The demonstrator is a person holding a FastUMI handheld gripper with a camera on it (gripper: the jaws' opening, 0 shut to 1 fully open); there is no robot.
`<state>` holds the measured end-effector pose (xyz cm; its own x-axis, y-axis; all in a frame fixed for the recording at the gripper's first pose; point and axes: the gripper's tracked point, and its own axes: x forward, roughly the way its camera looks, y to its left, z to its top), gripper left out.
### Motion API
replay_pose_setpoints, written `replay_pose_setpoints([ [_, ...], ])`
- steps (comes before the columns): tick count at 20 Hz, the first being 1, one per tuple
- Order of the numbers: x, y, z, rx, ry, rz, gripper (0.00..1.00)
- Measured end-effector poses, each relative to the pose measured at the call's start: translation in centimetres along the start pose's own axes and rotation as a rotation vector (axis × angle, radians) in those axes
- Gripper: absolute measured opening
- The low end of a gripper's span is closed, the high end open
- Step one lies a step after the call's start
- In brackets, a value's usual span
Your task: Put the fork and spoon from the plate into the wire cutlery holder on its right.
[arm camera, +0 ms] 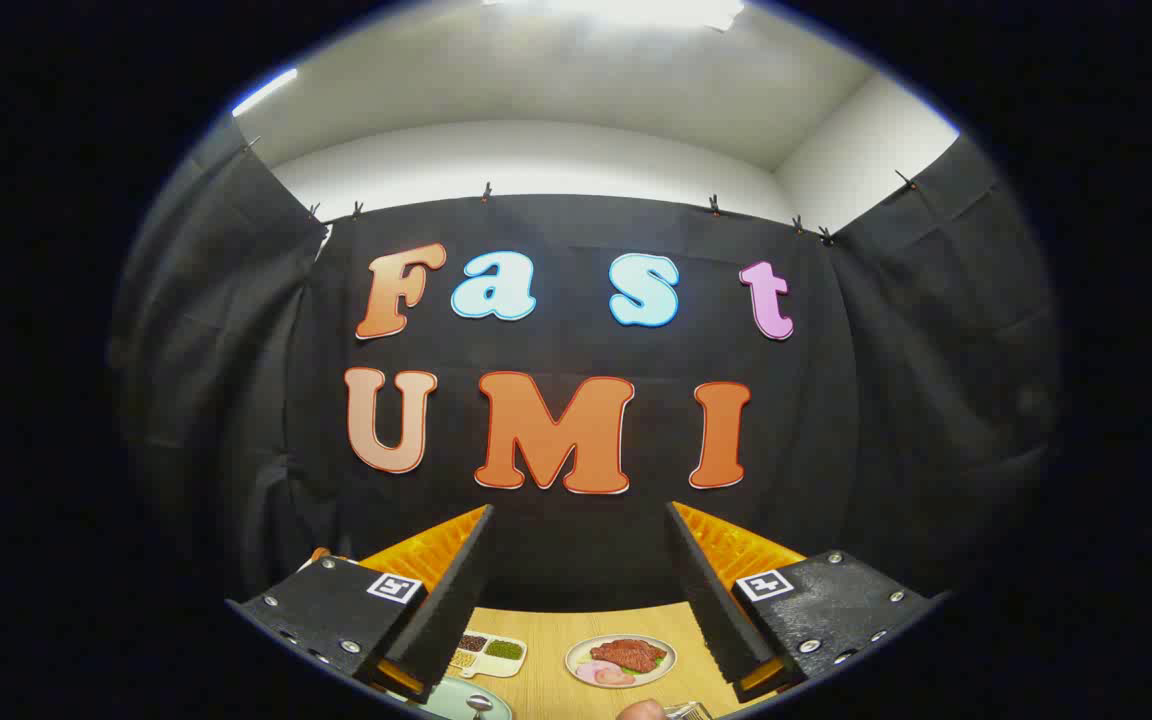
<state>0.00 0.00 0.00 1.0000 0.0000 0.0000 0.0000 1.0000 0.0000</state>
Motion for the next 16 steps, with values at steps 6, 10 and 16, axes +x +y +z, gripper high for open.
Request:
replay_pose_setpoints([
  [6, 0.1, 0.7, 1.1, 0.008, -0.027, 0.059, 0.98],
  [10, 0.3, 1.7, 1.5, 0.021, -0.041, 0.084, 0.98],
  [16, 0.0, 4.2, 2.0, 0.034, -0.046, 0.144, 0.98],
])
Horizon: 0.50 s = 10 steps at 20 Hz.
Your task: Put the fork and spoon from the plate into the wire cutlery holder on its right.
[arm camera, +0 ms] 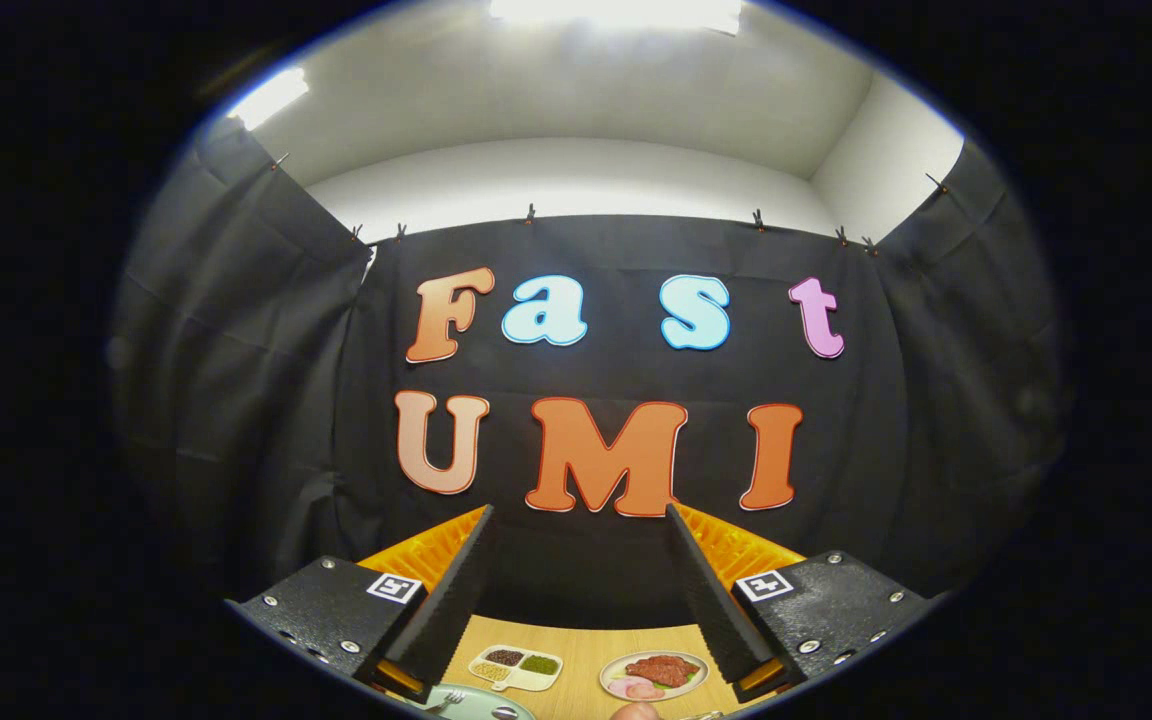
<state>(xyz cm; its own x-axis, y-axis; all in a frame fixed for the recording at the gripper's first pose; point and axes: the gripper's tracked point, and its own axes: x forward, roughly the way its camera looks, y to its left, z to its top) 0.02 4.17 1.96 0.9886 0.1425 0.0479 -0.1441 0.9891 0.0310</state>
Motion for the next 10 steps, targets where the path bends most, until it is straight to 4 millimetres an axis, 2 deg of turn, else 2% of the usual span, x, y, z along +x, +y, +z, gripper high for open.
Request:
replay_pose_setpoints([
  [2, 0.1, 0.7, -1.0, -0.001, 0.027, 0.010, 0.98],
  [5, -0.1, 3.0, -4.0, 0.005, 0.115, 0.075, 0.98],
  [10, -0.2, 5.8, -11.0, 0.062, 0.362, 0.119, 0.98],
])
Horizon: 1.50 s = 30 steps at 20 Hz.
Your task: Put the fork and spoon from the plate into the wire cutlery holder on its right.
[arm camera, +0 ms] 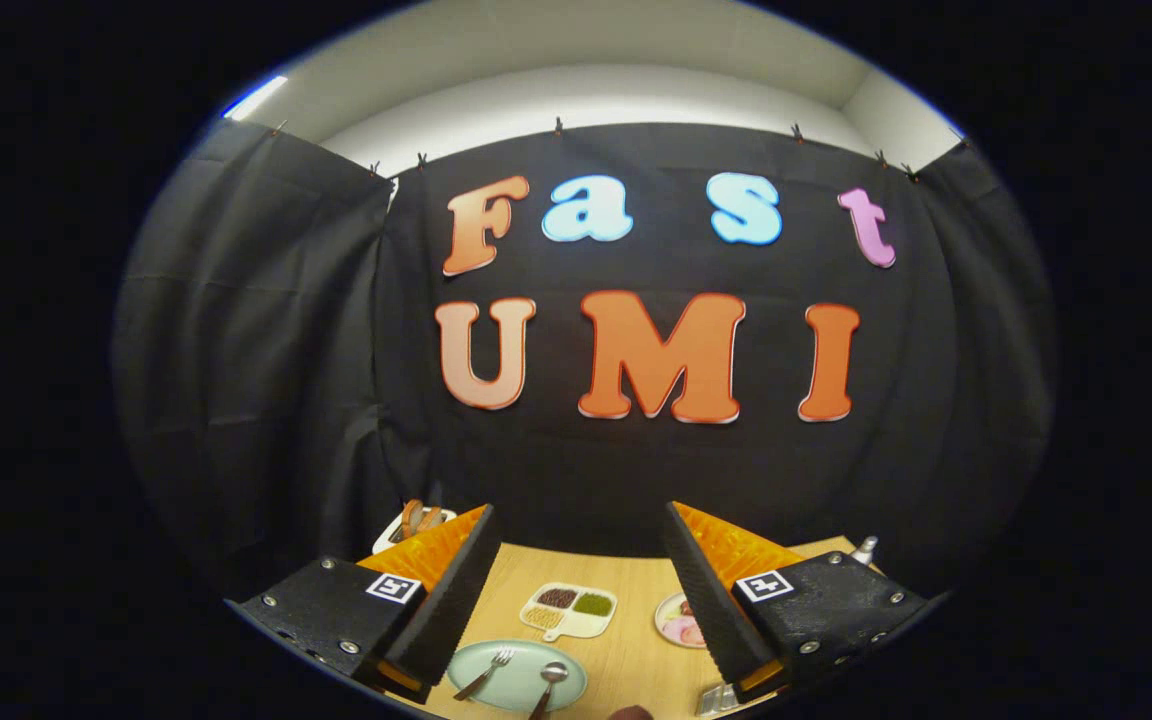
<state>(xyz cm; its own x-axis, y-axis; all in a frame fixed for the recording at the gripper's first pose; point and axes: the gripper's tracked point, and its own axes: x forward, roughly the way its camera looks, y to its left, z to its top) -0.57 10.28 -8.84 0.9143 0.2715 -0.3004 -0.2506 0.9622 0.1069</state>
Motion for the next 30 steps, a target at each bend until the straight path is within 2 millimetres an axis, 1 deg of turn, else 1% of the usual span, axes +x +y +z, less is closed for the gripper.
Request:
replay_pose_setpoints([
  [2, 1.0, 0.8, -2.2, 0.049, 0.096, 0.014, 0.99],
  [4, 2.0, 1.3, -5.0, 0.074, 0.189, 0.017, 0.99],
  [6, 3.0, 1.1, -7.4, 0.052, 0.269, -0.013, 0.99],
  [8, 3.8, 1.7, -10.1, 0.029, 0.349, -0.014, 0.98],
  [10, 4.3, 2.1, -13.4, 0.012, 0.474, 0.000, 0.98],
  [11, 4.4, 1.9, -15.2, 0.012, 0.542, -0.006, 0.98],
  [12, 4.3, 1.8, -16.7, 0.023, 0.597, -0.016, 0.93],
  [13, 4.5, 2.0, -18.1, 0.032, 0.648, -0.019, 0.91],
  [14, 4.7, 2.2, -19.5, 0.036, 0.701, -0.016, 0.90],
  [16, 4.1, 2.5, -22.9, 0.029, 0.835, 0.003, 0.90],
  [18, 3.4, 3.1, -25.7, 0.034, 0.956, 0.023, 0.90],
  [19, 3.2, 3.3, -26.9, 0.043, 1.007, 0.030, 0.90],
  [23, 3.2, 3.9, -30.5, 0.046, 1.143, 0.047, 0.87],
  [24, 3.3, 4.0, -31.3, 0.046, 1.171, 0.049, 0.84],
  [25, 3.3, 4.2, -32.1, 0.048, 1.199, 0.051, 0.82],
  [27, 3.4, 4.3, -33.6, 0.044, 1.251, 0.055, 0.75],
  [30, 3.4, 4.1, -35.5, 0.023, 1.300, 0.040, 0.67],
])
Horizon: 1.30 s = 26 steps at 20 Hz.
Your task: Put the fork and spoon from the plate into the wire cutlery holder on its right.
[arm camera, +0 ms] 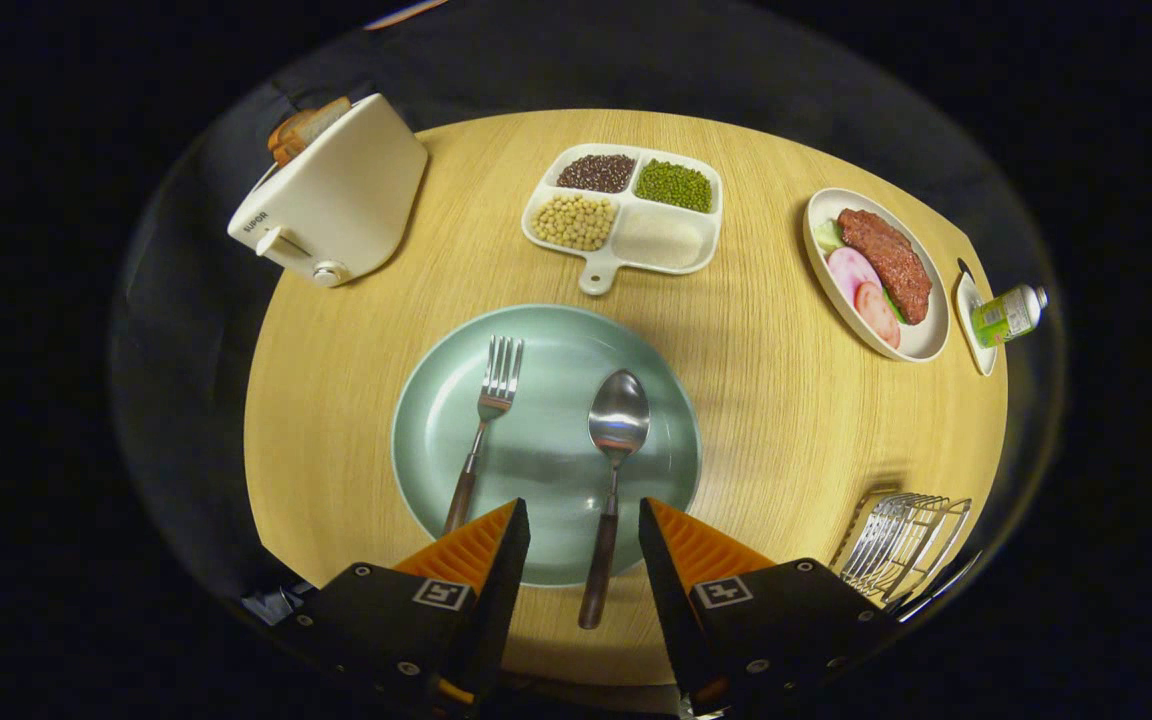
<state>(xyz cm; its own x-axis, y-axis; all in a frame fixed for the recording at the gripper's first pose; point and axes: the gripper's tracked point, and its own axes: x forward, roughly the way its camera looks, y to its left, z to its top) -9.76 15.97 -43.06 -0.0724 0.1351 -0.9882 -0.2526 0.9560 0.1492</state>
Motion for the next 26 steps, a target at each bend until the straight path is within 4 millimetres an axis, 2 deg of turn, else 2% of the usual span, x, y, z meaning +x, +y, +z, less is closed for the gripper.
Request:
replay_pose_setpoints([
  [4, 2.6, -0.1, -1.1, 0.023, 0.058, -0.008, 0.58],
  [7, 4.1, -0.7, -1.8, 0.035, 0.069, -0.039, 0.39],
  [10, 4.5, -0.9, -1.6, 0.086, 0.058, -0.037, 0.21],
  [12, 4.6, -1.1, -1.2, 0.126, 0.043, -0.023, 0.14],
  [17, 4.0, -1.4, -1.1, 0.152, 0.003, 0.005, 0.05],
  [22, 0.9, -2.0, -0.1, 0.153, -0.092, 0.024, 0.05],
  [26, -0.6, -3.3, -0.6, 0.160, -0.124, 0.033, 0.05],
])
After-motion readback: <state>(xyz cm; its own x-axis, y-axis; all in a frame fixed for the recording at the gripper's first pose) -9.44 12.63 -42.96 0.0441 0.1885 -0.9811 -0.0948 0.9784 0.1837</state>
